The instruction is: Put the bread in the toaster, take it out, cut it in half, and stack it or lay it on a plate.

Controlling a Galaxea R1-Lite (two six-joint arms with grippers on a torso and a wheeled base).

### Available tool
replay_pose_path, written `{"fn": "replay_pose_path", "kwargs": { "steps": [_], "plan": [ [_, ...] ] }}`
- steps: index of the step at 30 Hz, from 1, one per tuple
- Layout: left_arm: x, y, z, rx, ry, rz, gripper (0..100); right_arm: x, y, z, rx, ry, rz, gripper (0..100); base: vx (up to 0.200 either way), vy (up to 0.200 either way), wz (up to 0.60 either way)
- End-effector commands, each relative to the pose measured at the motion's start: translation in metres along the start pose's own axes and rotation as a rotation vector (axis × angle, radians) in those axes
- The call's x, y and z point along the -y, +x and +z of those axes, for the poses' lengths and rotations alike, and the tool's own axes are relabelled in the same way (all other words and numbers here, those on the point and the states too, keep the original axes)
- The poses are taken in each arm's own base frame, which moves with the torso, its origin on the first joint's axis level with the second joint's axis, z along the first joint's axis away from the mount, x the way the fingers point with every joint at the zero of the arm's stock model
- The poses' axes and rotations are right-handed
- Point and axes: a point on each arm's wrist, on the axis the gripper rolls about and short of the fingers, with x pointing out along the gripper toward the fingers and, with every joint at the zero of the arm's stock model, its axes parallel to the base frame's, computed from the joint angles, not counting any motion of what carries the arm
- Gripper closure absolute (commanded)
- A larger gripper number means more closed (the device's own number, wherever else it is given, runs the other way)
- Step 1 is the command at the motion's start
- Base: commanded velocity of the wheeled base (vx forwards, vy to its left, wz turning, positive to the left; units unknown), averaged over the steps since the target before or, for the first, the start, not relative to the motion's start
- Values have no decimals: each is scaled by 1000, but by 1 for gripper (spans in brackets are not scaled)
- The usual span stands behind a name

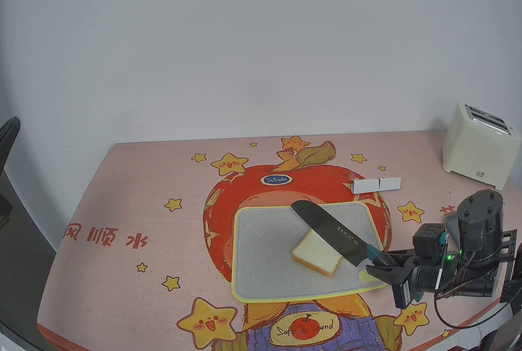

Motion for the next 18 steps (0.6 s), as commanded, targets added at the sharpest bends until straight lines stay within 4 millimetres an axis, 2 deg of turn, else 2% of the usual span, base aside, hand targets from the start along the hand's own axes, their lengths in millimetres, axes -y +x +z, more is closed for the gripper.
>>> {"fn": "replay_pose_path", "kwargs": {
  "steps": [1,2,3,5,7,11,14,18],
  "plan": [
    [-8,61,-16,-22,-21,-82,100,0,1,-1,-6,-4,0,100,0,0,0],
    [-8,62,-16,-21,-22,-86,100,0,1,-1,-6,-4,0,100,0,0,0],
    [-3,76,-16,3,-33,-117,100,0,1,-1,-6,-4,0,100,0,0,0],
    [4,92,-17,26,-43,-149,100,0,2,-1,-10,-3,-3,100,0,0,0],
    [22,107,-23,24,-70,-228,100,1,3,-1,-13,0,-6,100,0,0,0],
    [34,117,-37,-20,-89,-290,100,1,3,-1,-13,0,-6,100,0,0,0],
    [62,127,-46,-45,-135,-398,100,1,3,-1,-13,-1,-5,100,0,0,0],
    [86,136,-51,-54,-175,-480,100,0,3,-3,-22,-5,-2,100,0,0,0]
  ]
}}
